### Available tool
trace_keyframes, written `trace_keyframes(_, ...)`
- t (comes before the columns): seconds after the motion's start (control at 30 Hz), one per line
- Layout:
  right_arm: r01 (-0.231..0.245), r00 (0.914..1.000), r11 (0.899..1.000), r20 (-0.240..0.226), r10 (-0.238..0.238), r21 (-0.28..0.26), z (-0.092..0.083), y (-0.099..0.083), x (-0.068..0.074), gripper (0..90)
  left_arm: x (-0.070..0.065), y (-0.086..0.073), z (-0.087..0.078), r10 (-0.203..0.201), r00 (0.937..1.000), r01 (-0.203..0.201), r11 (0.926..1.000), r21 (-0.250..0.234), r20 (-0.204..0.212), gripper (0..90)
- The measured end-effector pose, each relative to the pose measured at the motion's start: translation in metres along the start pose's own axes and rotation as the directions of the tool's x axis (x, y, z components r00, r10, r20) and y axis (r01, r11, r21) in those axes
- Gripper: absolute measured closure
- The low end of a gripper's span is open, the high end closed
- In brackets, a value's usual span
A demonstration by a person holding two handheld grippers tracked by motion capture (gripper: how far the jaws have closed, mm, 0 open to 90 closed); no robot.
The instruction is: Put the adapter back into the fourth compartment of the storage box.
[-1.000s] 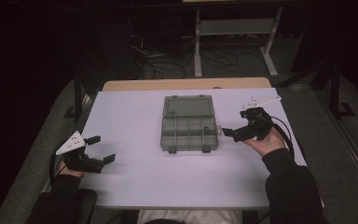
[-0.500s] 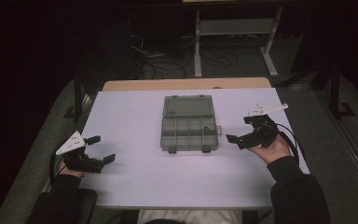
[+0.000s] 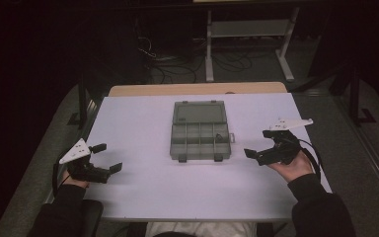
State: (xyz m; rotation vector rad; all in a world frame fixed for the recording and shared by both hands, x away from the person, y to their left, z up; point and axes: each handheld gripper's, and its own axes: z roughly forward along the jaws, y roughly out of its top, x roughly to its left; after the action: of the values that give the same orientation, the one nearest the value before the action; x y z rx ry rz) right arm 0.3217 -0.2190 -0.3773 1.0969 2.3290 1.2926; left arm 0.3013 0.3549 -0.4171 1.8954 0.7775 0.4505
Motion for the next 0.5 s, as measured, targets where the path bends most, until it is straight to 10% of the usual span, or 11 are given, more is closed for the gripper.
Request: trace_keyframes(0.5,-0.059,0.9975,0.996,0.036,0.061,-0.064,-0.020,-0.037,-0.011,0.0,0.000,0.000,0.000,0.002,1.0000,-0.002,1.0000,0.000,-0.001,0.0)
